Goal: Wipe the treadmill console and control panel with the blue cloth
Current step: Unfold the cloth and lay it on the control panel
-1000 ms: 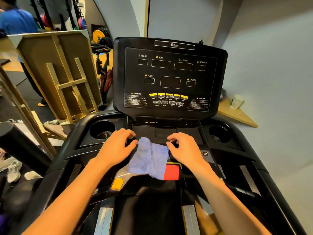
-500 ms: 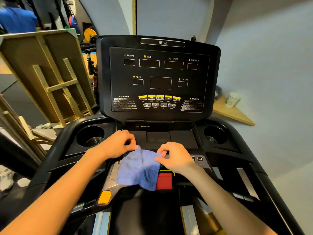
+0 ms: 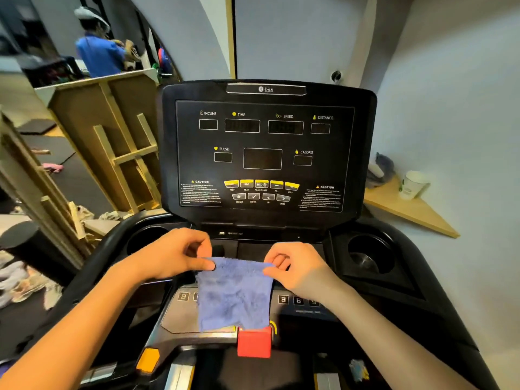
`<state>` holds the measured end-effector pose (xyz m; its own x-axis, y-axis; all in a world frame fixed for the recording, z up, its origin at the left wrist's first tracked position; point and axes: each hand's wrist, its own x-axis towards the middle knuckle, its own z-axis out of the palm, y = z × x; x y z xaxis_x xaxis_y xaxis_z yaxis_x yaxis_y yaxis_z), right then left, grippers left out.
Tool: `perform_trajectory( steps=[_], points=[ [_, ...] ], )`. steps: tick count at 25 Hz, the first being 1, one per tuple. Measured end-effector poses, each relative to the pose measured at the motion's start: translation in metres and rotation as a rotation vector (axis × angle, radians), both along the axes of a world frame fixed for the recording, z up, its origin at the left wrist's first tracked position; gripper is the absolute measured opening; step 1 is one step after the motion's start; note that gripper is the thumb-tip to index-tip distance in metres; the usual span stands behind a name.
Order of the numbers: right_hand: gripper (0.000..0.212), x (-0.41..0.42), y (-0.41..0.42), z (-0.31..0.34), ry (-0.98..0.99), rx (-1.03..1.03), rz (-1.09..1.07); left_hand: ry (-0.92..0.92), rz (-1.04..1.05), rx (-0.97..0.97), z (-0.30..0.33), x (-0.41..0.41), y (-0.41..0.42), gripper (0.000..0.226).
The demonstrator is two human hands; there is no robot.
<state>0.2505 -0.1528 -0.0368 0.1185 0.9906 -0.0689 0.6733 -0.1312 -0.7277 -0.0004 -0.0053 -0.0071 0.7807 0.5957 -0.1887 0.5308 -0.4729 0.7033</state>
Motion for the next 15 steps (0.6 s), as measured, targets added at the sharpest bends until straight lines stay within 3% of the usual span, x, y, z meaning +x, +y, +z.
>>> perform_trajectory(
  steps=[5,15],
  points=[
    [0.013,0.027,0.016,0.018,0.081,-0.009,-0.104,-0.155,0.024,-0.045,0.006,0.017,0.018,0.009],
    [0.019,0.045,0.050,0.006,0.023,-0.028,-0.297,-0.165,0.082,0.079,-0.022,0.057,0.049,0.007]
  ],
)
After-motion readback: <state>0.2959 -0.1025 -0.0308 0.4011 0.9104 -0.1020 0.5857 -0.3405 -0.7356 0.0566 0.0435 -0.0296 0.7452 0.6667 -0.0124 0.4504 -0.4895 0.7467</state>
